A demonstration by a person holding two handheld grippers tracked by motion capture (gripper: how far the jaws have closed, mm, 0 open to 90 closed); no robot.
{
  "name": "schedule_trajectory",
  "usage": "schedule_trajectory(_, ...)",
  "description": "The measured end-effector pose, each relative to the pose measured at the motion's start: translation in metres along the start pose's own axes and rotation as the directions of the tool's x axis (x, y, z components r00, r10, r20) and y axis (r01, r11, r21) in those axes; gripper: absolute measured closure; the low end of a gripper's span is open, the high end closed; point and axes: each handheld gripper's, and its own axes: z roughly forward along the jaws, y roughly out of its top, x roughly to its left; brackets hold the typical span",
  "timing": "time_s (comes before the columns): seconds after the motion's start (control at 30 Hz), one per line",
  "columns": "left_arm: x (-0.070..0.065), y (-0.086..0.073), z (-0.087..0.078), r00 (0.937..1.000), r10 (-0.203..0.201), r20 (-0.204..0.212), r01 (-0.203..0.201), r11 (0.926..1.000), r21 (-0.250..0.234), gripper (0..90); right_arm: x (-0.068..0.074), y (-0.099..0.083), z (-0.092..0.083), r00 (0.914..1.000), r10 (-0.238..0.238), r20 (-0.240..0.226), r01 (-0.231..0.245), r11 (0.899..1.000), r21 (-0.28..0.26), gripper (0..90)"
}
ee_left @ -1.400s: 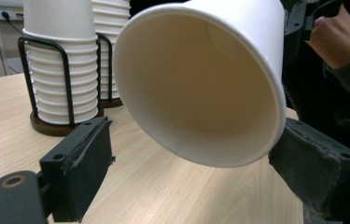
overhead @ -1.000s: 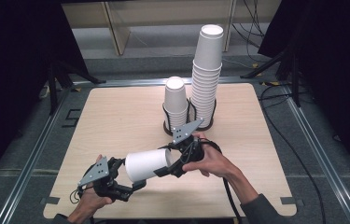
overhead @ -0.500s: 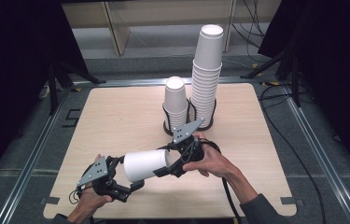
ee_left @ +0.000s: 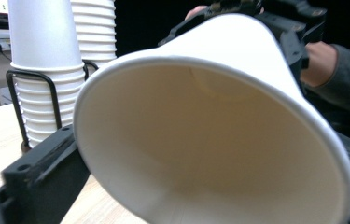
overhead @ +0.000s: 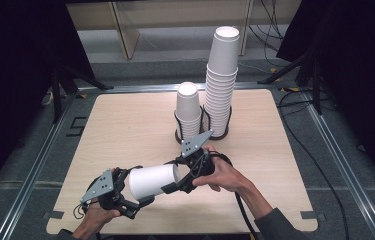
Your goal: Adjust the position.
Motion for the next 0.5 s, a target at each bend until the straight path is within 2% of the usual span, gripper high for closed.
schedule_trajectory(0.2,0.0044,0.0013,-0.0015,0.9991,-0.025,0.035,0.025,0.9997,0.008,6.1,-0.0052,-0.0044,-0.0035,0.9997,0.019,-0.018,-0.019,1.000,-0.007,25.1)
schedule_trajectory(0.27,0.0049,0.0017,-0.0018,0.9989,-0.025,0.039,0.024,0.9997,0.008,7.3,-0.0045,-0.0062,-0.0045,0.9978,0.058,-0.031,-0.059,0.998,0.000,25.2)
schedule_trajectory(0.3,0.0050,0.0021,-0.0021,0.9988,-0.025,0.042,0.025,0.9997,0.006,7.8,-0.0076,-0.0066,-0.0044,0.9990,0.032,-0.033,-0.032,0.999,-0.014,25.2)
schedule_trajectory(0.33,0.0052,0.0026,-0.0025,0.9987,-0.027,0.043,0.027,0.9996,0.001,8.6,-0.0084,-0.0072,-0.0054,0.9986,0.037,-0.037,-0.038,0.999,-0.017,25.2)
schedule_trajectory(0.37,0.0060,0.0036,-0.0035,0.9989,-0.012,0.045,0.011,0.9999,0.009,9.4,-0.0087,-0.0078,-0.0060,0.9976,0.052,-0.045,-0.053,0.998,-0.024,25.3)
schedule_trajectory(0.4,0.0054,0.0040,-0.0034,0.9990,-0.006,0.044,0.005,0.9999,0.010,9.9,-0.0097,-0.0081,-0.0062,0.9982,0.039,-0.044,-0.041,0.998,-0.037,25.3)
schedule_trajectory(0.5,0.0043,0.0039,-0.0032,0.9988,0.005,0.048,-0.005,0.9999,0.012,11.4,-0.0102,-0.0089,-0.0079,0.9979,0.041,-0.051,-0.042,0.999,-0.029,25.2)
